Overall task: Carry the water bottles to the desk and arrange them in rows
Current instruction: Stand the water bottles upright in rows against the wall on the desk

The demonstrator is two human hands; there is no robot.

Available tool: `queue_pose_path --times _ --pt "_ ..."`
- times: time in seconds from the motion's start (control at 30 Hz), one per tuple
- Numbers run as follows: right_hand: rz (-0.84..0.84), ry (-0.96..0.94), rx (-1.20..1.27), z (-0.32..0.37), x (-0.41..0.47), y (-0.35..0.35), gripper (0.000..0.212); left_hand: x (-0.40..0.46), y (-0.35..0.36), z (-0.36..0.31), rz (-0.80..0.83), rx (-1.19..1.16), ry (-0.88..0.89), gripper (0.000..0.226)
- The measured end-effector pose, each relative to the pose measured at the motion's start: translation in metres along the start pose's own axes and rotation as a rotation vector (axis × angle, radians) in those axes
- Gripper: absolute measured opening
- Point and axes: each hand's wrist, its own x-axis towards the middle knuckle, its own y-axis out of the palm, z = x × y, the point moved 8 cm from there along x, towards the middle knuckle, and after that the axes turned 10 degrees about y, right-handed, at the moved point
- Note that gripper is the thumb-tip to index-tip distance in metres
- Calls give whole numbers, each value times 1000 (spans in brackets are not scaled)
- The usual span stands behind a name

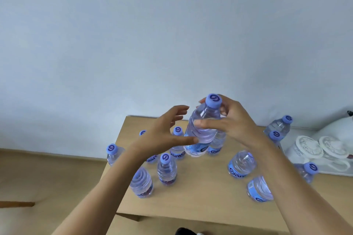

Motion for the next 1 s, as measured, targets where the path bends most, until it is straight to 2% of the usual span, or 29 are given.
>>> queue_pose_path --times 0.2,0.43,0.6,0.83,1.0 --pt "31 -202 72 112 0 -17 27 24 -17 -74 108 -195 171 68" --pt "27 -300 201 196 4 -24 42 28 -37 -129 20 -362 263 53" --pt "25 -304 191 219 6 -14 45 23 -54 -142 -168 -386 299 53" --pt "103 -299 252 224 0 9 17 4 -70 -144 -266 -422 302 50" --pt "49 -297 259 222 -2 20 32 -2 -72 -146 -324 -409 295 45"
